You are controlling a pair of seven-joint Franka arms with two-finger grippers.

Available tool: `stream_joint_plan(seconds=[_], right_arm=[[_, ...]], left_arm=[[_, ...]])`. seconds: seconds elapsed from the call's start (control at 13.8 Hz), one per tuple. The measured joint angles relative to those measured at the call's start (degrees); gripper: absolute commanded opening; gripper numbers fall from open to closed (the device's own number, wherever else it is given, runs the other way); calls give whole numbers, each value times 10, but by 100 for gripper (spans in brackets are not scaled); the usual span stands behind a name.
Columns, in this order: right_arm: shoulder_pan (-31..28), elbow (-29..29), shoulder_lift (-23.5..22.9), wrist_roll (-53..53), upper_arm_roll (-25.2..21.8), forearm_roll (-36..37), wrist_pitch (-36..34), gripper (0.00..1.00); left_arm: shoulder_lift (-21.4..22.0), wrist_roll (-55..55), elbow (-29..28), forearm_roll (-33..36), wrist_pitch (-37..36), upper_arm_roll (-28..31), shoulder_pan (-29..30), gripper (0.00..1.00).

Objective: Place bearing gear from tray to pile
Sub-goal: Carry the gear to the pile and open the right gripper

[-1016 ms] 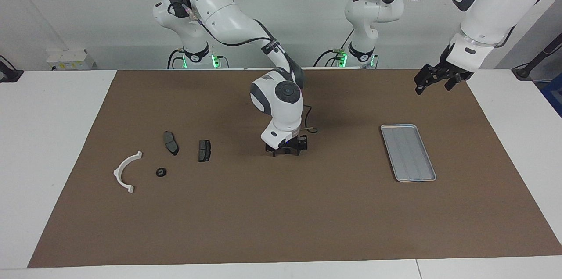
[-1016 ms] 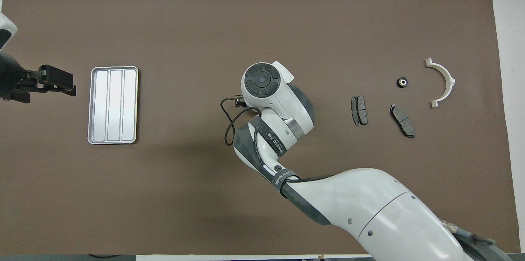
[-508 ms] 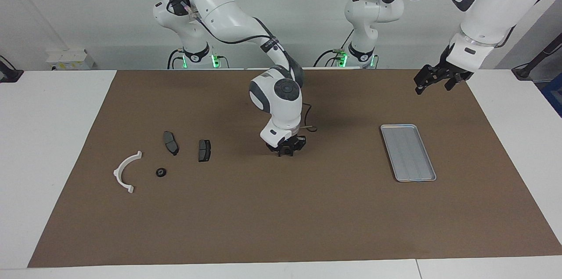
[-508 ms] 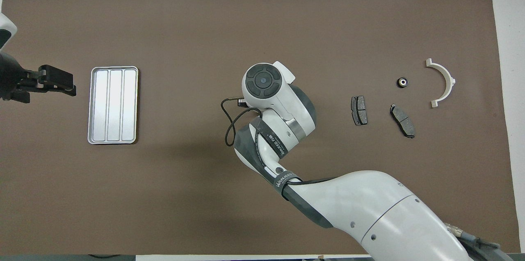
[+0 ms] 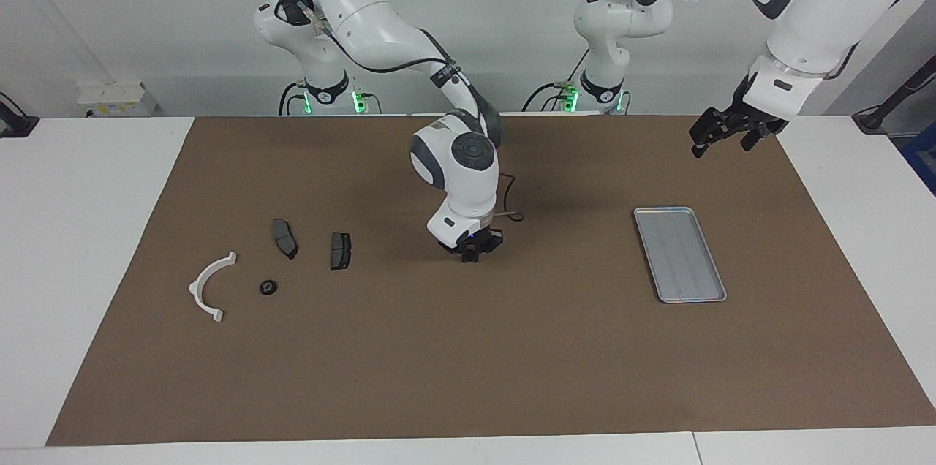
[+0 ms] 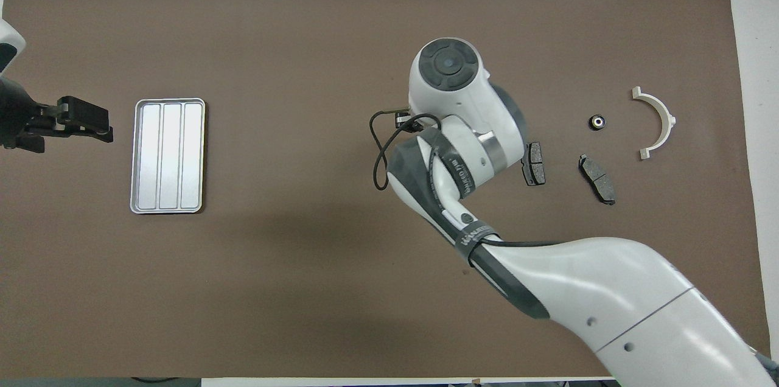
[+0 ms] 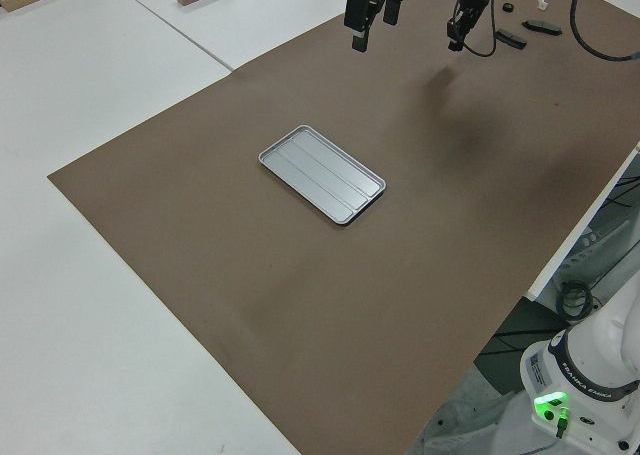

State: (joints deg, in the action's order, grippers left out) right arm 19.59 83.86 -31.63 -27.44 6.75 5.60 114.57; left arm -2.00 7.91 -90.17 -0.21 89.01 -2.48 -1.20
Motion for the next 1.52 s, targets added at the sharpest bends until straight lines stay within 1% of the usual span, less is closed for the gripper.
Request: stream_joint_plan(seconds=[0.15, 0.22, 0.44, 0.58, 0.87, 1.16, 1.52], right_arm=[[-59, -2, 29, 80, 0, -8, -21, 0], [-88, 0, 34, 117, -1, -8, -23, 0], [-165, 14, 31, 210, -1, -10, -16, 0], [-193, 35, 30, 255, 0, -12, -9, 0], [-208, 103, 34, 291, 0, -12, 68, 0], [-213, 150, 35, 299, 0, -12, 127, 0], [-226, 172, 37, 319, 0, -12, 138, 0]], left_arm=[[0, 0, 0, 0, 0, 0, 0, 100], [0, 0, 0, 0, 0, 0, 0, 100], [0, 0, 0, 0, 0, 0, 0, 100], [0, 0, 0, 0, 0, 0, 0, 100], [0, 0, 0, 0, 0, 0, 0, 100], [0, 0, 0, 0, 0, 0, 0, 100], [0, 0, 0, 0, 0, 0, 0, 100]])
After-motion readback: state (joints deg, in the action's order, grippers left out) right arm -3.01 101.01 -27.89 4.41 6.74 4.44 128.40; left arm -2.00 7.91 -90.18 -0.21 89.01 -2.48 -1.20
